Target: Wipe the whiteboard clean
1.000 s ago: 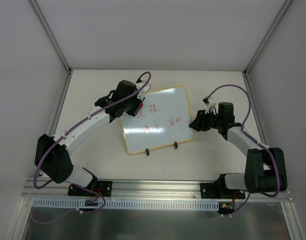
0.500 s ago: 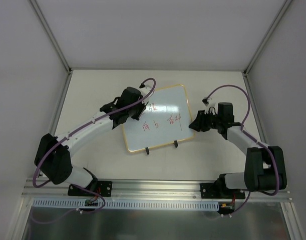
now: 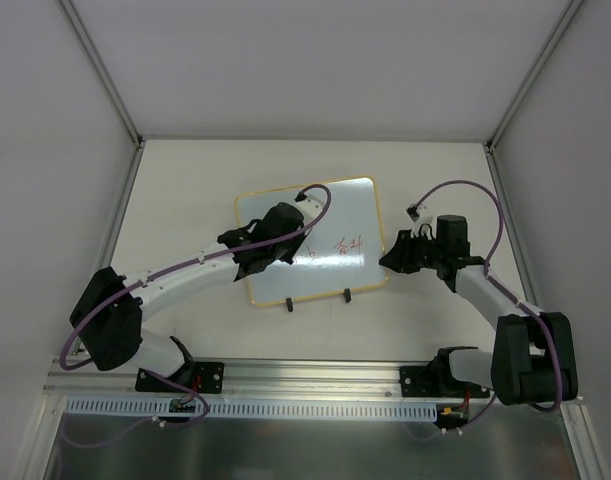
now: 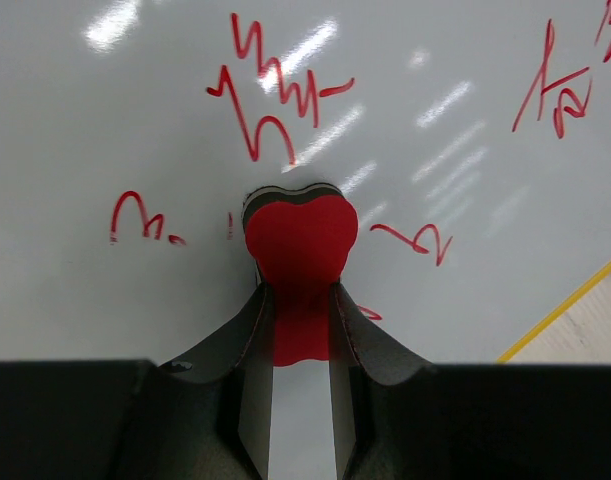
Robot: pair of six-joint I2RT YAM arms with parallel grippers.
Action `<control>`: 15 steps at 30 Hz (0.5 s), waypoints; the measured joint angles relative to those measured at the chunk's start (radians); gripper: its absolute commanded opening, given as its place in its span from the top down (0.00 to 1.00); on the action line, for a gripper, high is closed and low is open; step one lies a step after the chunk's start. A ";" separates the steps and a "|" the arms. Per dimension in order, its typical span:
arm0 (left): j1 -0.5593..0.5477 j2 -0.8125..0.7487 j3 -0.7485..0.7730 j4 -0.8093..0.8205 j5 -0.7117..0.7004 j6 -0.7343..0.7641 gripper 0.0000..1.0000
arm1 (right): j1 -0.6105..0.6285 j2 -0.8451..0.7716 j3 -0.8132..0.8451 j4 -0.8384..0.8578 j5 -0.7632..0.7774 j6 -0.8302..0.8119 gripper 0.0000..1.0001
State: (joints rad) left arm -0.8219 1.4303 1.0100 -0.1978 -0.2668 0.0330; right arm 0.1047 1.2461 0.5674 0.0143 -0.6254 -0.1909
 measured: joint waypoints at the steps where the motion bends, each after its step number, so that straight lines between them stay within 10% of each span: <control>1: -0.016 0.009 0.000 0.003 -0.008 -0.012 1.00 | 0.002 -0.004 -0.003 0.000 0.005 0.002 0.90; 15: -0.046 0.010 0.026 -0.010 -0.219 -0.081 1.00 | 0.041 -0.076 -0.035 -0.018 0.085 0.011 0.95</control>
State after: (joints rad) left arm -0.8677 1.4399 1.0363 -0.2073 -0.4854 -0.0479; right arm 0.1455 1.1698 0.5327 -0.0032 -0.5404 -0.1802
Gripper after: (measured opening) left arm 0.214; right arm 0.175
